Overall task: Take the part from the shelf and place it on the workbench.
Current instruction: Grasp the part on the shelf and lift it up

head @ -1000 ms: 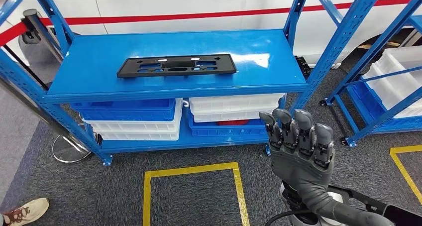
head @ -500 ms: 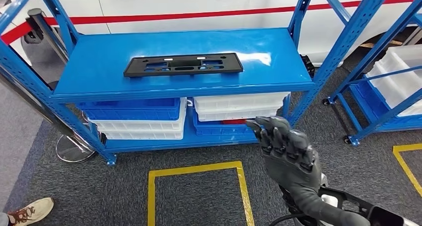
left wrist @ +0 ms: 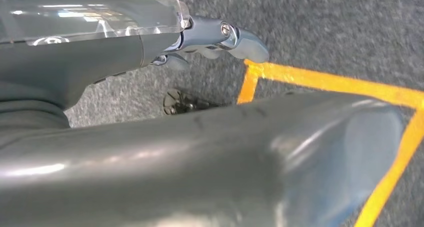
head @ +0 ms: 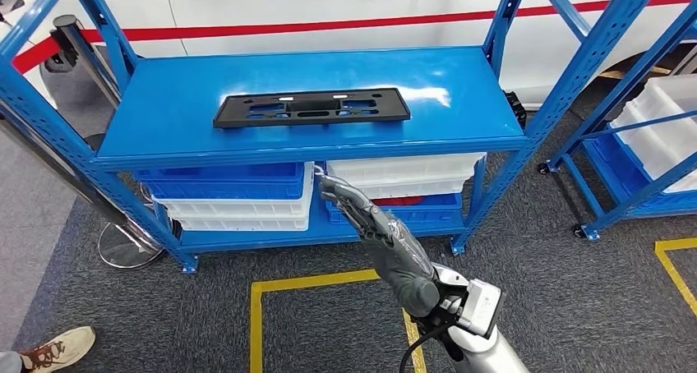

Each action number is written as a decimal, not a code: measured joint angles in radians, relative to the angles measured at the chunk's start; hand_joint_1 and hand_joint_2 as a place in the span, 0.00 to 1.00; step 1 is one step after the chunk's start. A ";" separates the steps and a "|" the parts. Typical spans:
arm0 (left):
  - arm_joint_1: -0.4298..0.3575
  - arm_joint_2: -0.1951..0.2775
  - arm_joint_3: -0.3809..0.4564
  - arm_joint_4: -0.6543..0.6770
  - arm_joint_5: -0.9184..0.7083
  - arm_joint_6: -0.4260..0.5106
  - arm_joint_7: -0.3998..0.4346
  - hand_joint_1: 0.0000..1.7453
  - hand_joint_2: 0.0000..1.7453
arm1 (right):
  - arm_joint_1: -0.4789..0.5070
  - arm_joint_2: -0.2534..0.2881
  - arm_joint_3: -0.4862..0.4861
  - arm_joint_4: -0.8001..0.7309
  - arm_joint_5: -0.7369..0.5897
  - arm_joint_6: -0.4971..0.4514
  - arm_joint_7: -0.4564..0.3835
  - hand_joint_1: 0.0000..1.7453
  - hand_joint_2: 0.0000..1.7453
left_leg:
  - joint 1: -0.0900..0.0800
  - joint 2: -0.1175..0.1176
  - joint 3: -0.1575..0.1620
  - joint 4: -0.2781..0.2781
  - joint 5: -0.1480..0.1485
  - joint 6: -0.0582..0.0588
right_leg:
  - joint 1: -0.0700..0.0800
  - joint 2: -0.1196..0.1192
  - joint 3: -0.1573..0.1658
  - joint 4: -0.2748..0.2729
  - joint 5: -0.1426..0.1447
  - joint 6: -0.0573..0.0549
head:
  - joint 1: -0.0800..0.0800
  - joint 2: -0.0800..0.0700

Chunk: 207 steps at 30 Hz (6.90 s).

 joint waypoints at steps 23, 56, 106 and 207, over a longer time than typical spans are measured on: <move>0.007 -0.006 0.006 0.000 0.015 0.002 0.005 0.00 0.00 | 0.052 -0.021 0.003 0.010 0.007 -0.031 -0.012 0.00 0.00 | -0.007 0.003 -0.116 0.256 -0.117 -0.010 | 0.010 0.005 0.028 -0.034 -0.001 -0.044 | 0.001 0.000; 0.040 0.019 0.029 -0.002 0.010 0.085 0.111 0.00 0.00 | 0.134 -0.065 -0.007 0.016 0.057 -0.072 -0.037 0.00 0.00 | -0.009 0.002 -0.080 0.170 -0.107 -0.008 | 0.014 0.013 0.062 -0.030 -0.026 -0.045 | 0.003 0.000; 0.029 0.004 0.042 -0.008 -0.027 0.072 0.059 0.00 0.00 | -0.182 0.093 0.217 0.465 0.230 -0.139 0.053 0.00 1.00 | -0.011 0.000 -0.014 -0.017 0.026 0.013 | 0.008 0.009 -0.023 0.003 0.009 -0.014 | 0.012 0.000; 0.031 0.038 0.051 -0.007 -0.029 -0.089 -0.157 0.00 1.00 | -0.263 0.197 0.106 0.498 0.289 -0.582 -0.071 0.96 1.00 | 0.001 0.004 -0.109 0.243 -0.122 -0.024 | 0.015 0.006 0.006 -0.031 0.017 -0.050 | 0.009 0.000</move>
